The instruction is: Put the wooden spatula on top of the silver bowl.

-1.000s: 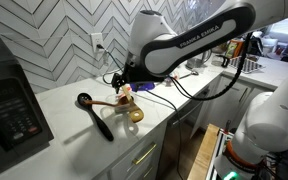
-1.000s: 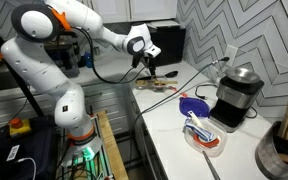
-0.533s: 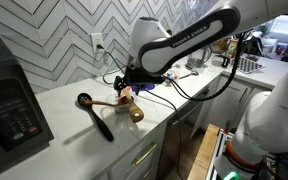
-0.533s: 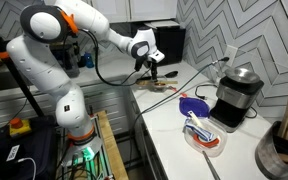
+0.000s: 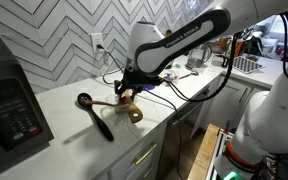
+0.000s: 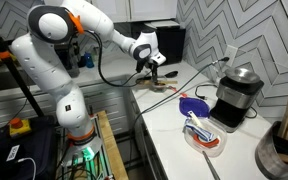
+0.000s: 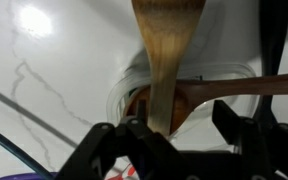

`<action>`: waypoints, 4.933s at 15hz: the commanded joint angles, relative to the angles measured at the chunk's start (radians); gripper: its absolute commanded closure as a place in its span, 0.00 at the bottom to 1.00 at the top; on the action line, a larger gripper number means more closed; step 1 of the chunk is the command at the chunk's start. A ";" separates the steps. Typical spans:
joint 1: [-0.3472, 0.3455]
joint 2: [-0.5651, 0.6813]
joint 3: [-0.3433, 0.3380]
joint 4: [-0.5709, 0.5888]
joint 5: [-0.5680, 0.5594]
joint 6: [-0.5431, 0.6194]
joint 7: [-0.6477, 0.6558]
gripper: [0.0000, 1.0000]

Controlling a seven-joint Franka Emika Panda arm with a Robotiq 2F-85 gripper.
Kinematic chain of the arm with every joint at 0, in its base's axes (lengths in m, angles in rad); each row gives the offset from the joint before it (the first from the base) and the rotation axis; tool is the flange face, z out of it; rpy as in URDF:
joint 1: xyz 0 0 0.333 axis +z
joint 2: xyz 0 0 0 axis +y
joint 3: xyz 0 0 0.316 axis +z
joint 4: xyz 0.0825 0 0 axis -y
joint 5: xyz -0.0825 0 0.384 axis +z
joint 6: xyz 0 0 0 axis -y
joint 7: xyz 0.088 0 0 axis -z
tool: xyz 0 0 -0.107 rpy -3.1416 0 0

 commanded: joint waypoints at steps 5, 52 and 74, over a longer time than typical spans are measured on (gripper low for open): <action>0.003 0.015 -0.034 0.023 -0.044 -0.026 0.018 0.44; -0.182 0.337 -0.423 0.900 -0.478 0.179 0.784 0.94; -0.222 0.529 -0.431 1.198 -0.081 -0.547 0.734 0.94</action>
